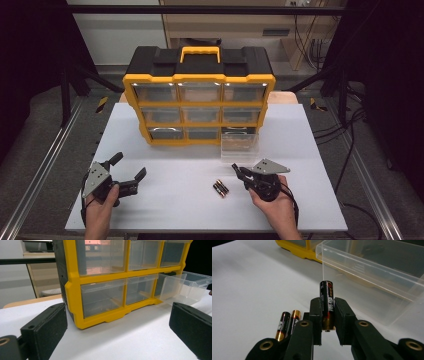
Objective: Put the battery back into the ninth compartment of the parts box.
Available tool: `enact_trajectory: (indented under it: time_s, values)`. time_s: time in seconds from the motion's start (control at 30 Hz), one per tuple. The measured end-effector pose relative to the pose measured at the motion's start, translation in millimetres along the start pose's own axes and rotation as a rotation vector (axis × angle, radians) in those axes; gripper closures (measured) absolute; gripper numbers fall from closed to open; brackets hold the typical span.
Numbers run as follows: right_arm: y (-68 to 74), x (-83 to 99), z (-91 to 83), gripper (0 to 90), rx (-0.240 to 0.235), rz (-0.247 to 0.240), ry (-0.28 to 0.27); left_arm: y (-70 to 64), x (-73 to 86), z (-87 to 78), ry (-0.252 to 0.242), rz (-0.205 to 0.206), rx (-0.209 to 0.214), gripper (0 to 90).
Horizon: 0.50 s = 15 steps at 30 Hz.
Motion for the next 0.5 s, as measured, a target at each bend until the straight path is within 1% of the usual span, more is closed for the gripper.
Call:
enact_trajectory:
  time_s: [0.2, 0.37, 0.5]
  values:
    - [1.4, -2.5, -3.3, 77.0, -0.004, -0.012, -0.034, -0.4, -1.2, -0.8, -0.008, 0.004, -0.001, 1.2]
    - [0.9, -3.3, -5.6, 77.0, 0.006, -0.016, -0.042, -0.5, -1.5, -0.4, -0.007, 0.008, -0.004, 1.2]
    - [0.4, -4.9, -8.0, 77.0, 0.007, -0.017, -0.061, 0.0, -1.5, -0.6, -0.010, 0.004, -0.005, 1.2]
Point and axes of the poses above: each handheld gripper's, and its own axes: z roughly forward along the jaws, x roughly out of its underside, y roughly to its left, the point moved 3 cm from there along z, roughly forward along the jaws
